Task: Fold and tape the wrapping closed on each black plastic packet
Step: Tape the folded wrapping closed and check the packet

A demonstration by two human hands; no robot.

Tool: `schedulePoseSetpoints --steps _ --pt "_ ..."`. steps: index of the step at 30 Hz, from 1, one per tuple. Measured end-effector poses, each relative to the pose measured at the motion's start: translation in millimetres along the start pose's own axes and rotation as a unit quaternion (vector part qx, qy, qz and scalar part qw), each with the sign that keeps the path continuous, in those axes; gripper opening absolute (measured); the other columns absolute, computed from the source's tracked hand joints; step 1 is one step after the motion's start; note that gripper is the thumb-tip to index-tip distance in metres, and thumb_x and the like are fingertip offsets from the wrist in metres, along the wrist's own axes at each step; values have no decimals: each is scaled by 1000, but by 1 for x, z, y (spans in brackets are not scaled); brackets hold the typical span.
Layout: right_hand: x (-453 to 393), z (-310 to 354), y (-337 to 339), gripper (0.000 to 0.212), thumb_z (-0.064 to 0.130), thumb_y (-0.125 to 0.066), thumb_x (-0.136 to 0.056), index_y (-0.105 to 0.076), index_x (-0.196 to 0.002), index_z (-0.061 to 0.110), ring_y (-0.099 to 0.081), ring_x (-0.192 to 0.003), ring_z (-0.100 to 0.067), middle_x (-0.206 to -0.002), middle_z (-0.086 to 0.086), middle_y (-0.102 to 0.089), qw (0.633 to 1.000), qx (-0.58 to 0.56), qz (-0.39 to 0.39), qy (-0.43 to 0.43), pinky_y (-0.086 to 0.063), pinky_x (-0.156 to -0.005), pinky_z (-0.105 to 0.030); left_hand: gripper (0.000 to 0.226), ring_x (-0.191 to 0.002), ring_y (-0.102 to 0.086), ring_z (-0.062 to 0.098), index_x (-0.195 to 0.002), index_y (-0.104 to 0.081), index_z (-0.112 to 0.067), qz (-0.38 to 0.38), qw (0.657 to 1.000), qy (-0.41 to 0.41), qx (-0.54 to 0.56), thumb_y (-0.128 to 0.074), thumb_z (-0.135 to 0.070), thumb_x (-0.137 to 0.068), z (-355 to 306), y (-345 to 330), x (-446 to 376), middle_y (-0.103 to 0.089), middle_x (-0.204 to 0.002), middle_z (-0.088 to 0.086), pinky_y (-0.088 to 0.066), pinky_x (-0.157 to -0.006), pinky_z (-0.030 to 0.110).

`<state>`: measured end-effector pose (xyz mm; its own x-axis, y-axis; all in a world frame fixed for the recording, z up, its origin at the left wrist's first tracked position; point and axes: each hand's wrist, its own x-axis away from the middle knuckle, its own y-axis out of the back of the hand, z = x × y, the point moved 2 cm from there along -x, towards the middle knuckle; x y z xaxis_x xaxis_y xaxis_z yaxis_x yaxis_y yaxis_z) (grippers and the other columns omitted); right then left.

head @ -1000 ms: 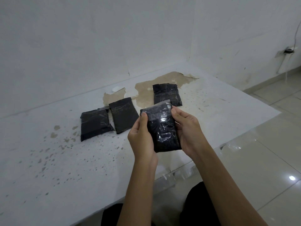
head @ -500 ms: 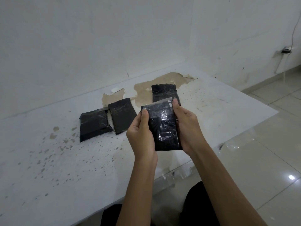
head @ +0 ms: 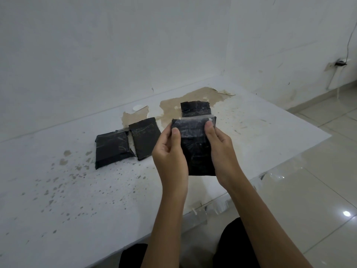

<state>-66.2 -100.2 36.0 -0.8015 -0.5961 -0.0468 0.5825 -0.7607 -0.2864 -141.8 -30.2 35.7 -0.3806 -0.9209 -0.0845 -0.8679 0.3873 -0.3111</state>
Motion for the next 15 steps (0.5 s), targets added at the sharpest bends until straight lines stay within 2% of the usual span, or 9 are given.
schedulePoseSetpoints --steps 2,4,6,8,10,12,15 --pt "-2 -1 2 37 46 -44 -103 -73 -102 23 -75 -91 -20 -95 -1 -78 1000 -9 -2 -6 -63 -79 -38 25 -107 -70 3 -123 -70 -26 10 1000 3 1 -53 -19 -106 -1 2 -1 -75 -115 -8 -57 -82 16" --pt "-3 -2 3 36 46 -44 -103 -72 -101 24 -75 -91 -19 -95 0 -78 1000 -10 -10 -11 -63 -79 -38 28 -108 -69 3 -123 -71 -24 20 1000 4 -7 -49 -19 -108 -2 2 -2 -75 -116 -7 -57 -86 18" --pt "-3 -4 2 38 47 -44 -103 -72 -105 21 -74 -96 -23 -101 -5 -77 1000 -14 -13 -18 -62 -80 -40 28 -100 -71 5 -114 -75 -19 26 1000 7 -8 -49 -27 -108 -3 2 0 -77 -104 -6 -59 -85 25" --pt "-1 -8 1 41 48 -45 -102 -73 -108 18 -73 -99 -28 -106 -11 -75 999 -18 -10 -28 -62 -82 -43 29 -90 -74 7 -104 -77 -14 18 1000 0 -13 -59 -37 -102 -4 1 0 -77 -92 -5 -61 -81 29" --pt "0 -11 0 40 46 -46 -102 -73 -108 17 -73 -98 -29 -105 -12 -75 999 -25 -2 -32 -61 -83 -44 29 -93 -76 9 -111 -76 -13 -4 1000 -10 -20 -69 -36 -96 -3 3 -3 -79 -96 -2 -62 -83 29" --pt "0 -12 -2 39 44 -45 -103 -73 -107 18 -74 -95 -25 -101 -7 -77 999 -22 9 -25 -62 -82 -42 25 -96 -75 9 -115 -76 -14 -13 999 -6 -28 -67 -31 -98 1 6 -5 -80 -99 -2 -61 -84 27" --pt "0 -13 -1 35 43 -43 -104 -71 -104 22 -75 -90 -17 -95 2 -77 1000 22 11 -3 -62 -79 -36 21 -92 -74 6 -106 -76 -24 -4 999 10 -53 -55 -27 -105 4 13 -5 -78 -96 -5 -57 -75 19"
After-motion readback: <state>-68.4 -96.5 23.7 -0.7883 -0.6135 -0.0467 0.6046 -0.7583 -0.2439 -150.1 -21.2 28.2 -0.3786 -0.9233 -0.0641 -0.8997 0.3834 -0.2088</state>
